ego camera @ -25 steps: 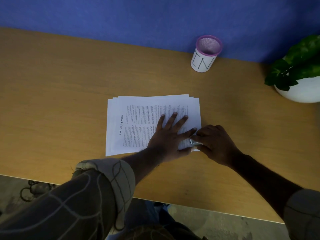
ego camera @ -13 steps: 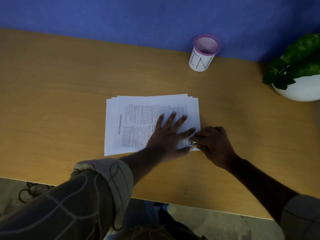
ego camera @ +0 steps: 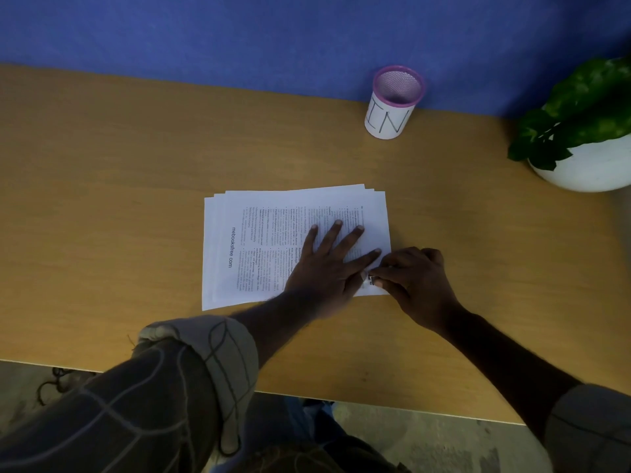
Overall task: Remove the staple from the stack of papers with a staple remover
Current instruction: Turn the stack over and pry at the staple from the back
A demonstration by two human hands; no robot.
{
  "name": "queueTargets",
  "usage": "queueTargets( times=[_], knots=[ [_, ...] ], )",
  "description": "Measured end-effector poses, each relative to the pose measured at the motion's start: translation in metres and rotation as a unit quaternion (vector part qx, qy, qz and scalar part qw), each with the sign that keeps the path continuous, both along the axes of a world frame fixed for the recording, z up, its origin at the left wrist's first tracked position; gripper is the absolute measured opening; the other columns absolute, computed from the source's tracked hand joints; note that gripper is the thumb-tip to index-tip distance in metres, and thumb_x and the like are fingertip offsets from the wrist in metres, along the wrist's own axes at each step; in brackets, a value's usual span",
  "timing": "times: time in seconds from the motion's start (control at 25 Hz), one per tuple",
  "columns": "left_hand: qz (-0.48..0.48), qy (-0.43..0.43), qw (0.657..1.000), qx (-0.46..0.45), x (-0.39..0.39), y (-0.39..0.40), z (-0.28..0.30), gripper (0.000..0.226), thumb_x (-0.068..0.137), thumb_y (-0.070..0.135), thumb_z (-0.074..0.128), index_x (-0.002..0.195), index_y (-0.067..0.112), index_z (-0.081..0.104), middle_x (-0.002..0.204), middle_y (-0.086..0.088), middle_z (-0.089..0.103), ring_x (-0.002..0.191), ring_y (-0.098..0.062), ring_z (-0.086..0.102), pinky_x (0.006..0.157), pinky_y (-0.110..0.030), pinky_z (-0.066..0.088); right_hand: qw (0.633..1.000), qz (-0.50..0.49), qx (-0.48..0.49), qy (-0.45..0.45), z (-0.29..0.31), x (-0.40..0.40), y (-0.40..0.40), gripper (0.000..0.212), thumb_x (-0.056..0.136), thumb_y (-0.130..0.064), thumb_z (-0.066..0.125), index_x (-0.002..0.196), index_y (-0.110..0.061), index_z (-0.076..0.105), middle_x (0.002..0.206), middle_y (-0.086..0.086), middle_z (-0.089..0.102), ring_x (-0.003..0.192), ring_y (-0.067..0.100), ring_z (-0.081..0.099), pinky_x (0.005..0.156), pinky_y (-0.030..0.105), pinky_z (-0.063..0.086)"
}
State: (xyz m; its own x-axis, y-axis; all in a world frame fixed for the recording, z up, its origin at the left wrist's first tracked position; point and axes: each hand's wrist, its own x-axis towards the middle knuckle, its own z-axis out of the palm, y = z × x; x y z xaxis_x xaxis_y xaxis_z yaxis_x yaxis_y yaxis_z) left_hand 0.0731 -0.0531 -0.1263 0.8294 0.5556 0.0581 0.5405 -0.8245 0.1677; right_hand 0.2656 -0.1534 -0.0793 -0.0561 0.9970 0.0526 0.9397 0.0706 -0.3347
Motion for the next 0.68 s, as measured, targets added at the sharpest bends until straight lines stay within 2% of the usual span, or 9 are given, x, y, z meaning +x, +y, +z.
queueTargets(
  times=[0.32,0.68],
  knots=[
    [0.012,-0.005,1.000,-0.019,0.001,0.001,-0.001,0.048,0.105,0.055,0.027,0.152,0.046,0.034,0.168,-0.001,0.022,0.156,-0.036,0.013,0.121,-0.064,0.014,0.998,-0.031,-0.045,0.012,0.009,-0.005,0.009,0.017,0.083,-0.027,0.071,0.099,-0.031,0.072,0.096,-0.008,0.070,0.104,0.021,0.059,0.090,0.044,0.031],
    [0.042,-0.008,0.997,-0.069,0.006,0.002,0.009,0.048,0.098,0.057,0.037,0.145,0.048,0.045,0.165,0.002,0.030,0.155,-0.034,0.017,0.122,-0.063,0.013,0.998,-0.038,-0.046,0.005,0.012,-0.008,0.008,0.017,0.082,-0.024,0.074,0.098,-0.028,0.074,0.097,-0.005,0.071,0.104,0.023,0.059,0.090,0.045,0.032]
  ],
)
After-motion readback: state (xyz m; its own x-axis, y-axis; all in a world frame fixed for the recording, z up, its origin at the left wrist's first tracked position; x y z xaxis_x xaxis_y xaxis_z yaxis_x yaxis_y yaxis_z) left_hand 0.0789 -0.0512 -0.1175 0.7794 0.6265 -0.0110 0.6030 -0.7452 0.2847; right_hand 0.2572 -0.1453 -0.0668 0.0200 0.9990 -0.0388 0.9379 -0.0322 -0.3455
